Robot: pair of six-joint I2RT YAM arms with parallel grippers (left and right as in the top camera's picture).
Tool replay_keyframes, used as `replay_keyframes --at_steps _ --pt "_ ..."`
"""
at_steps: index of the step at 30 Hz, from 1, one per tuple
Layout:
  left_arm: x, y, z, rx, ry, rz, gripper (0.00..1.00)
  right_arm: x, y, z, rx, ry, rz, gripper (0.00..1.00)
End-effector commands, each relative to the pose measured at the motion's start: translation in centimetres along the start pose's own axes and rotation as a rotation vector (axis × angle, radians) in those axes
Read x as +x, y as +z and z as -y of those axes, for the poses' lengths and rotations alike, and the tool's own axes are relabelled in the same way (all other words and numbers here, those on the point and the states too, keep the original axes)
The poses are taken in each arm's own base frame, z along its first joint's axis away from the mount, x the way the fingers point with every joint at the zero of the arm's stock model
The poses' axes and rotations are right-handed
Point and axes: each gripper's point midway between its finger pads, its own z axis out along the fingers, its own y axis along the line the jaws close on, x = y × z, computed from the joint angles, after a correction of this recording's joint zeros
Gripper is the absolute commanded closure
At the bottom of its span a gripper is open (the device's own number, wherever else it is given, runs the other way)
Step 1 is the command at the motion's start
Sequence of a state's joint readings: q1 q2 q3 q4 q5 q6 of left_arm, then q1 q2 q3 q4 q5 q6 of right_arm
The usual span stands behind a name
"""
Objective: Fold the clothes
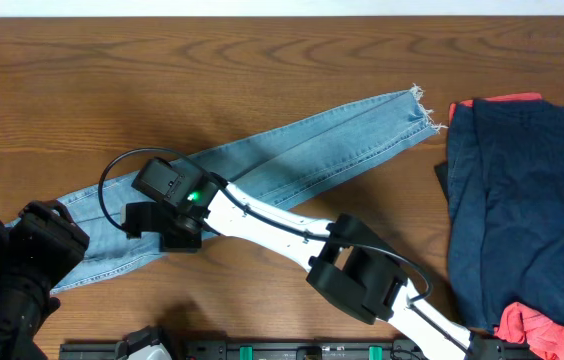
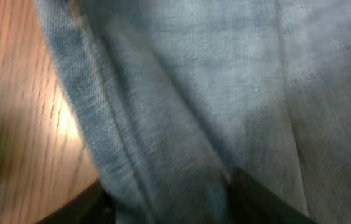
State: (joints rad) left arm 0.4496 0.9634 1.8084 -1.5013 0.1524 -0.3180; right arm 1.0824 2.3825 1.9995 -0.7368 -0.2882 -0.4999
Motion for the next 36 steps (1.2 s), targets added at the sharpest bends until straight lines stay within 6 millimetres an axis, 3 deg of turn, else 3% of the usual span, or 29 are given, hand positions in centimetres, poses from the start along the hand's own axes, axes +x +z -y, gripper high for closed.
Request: replay_keyframes --at_steps 1,2,3,6,11,13,17,21,24,25,27,29,36 --pt "-0.2 -0.1 0.0 -0.005 -0.005 0.005 0.39 -0.5 0.3 -0.2 0.0 0.054 0.018 0.74" --pt "-0.2 -0.1 0.0 -0.006 -0.005 0.004 0.39 -0.5 0.2 -0.1 -0.002 0.069 0.02 0.91" --pt "-0.2 -0.1 0.0 -0.007 -0.006 0.001 0.39 -0.5 0.1 -0.1 -0.009 0.075 0.02 0.99" --pt "-0.1 0.0 -0.1 -0.008 -0.006 -0.002 0.39 -0.6 -1.4 -0.8 -0.063 0.094 0.025 0.99" --pt "-0.2 0.1 -0.1 -0.009 -0.006 -0.003 0.38 -1.8 -6.8 -3.3 -0.24 0.085 0.075 0.99" --pt "-0.2 0.2 0.0 -0.009 -0.006 -0.005 0.37 -2.0 -8.4 -3.4 -0.243 0.062 0.087 0.99" --pt "-0.3 0.6 -0.1 -0.015 -0.007 -0.018 0.34 -2.6 -9.9 -3.4 -0.227 0.008 0.111 0.99" --pt "-0.2 0.8 -0.1 -0.019 -0.008 -0.03 0.34 -3.0 -9.7 -2.6 -0.184 -0.007 0.123 0.92" --pt "-0.2 0.8 -0.1 -0.02 -0.008 -0.031 0.34 -3.8 -9.2 -0.7 -0.099 -0.028 0.148 0.89" --pt "-0.2 0.8 -0.1 -0.02 -0.008 -0.031 0.34 -4.0 -9.0 -0.1 -0.074 -0.036 0.158 0.82" --pt "-0.2 0.8 -0.1 -0.02 -0.008 -0.032 0.34 -4.4 -8.5 0.8 -0.04 -0.047 0.173 0.52" --pt "-0.2 0.8 -0.1 -0.021 -0.007 -0.031 0.33 -4.5 -8.3 1.5 -0.005 -0.05 0.172 0.41" --pt "-0.6 0.8 -1.0 -0.072 0.004 -0.011 0.33 -4.1 -8.6 3.3 0.047 0.137 0.165 0.31"
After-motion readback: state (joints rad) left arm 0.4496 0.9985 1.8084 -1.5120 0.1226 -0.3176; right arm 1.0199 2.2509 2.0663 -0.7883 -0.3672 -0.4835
